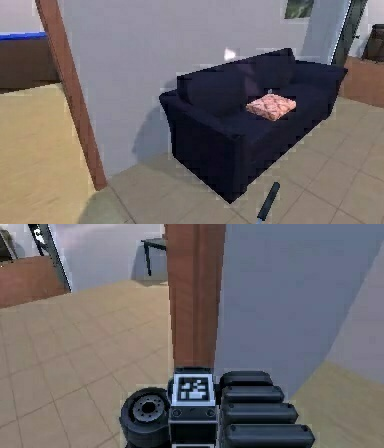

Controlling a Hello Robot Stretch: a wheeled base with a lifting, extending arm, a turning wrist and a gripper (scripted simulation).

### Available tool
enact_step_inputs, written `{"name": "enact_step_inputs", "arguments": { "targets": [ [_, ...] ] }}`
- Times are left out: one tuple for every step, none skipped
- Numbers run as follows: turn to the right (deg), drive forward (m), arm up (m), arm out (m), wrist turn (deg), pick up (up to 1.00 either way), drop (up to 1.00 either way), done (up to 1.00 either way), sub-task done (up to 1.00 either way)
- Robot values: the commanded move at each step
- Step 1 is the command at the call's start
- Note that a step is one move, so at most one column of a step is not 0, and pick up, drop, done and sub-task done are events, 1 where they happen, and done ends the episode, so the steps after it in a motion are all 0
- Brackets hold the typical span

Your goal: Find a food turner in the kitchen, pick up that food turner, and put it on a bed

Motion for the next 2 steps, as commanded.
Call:
{"name": "enact_step_inputs", "arguments": {
  "targets": [
    [45.0, 0.0, 0.0, 0.0, 0.0, 0.0, 0.0, 0.0, 0.0],
    [0.0, 0.6, 0.0, 0.0, 0.0, 0.0, 0.0, 0.0, 0.0]
  ]
}}
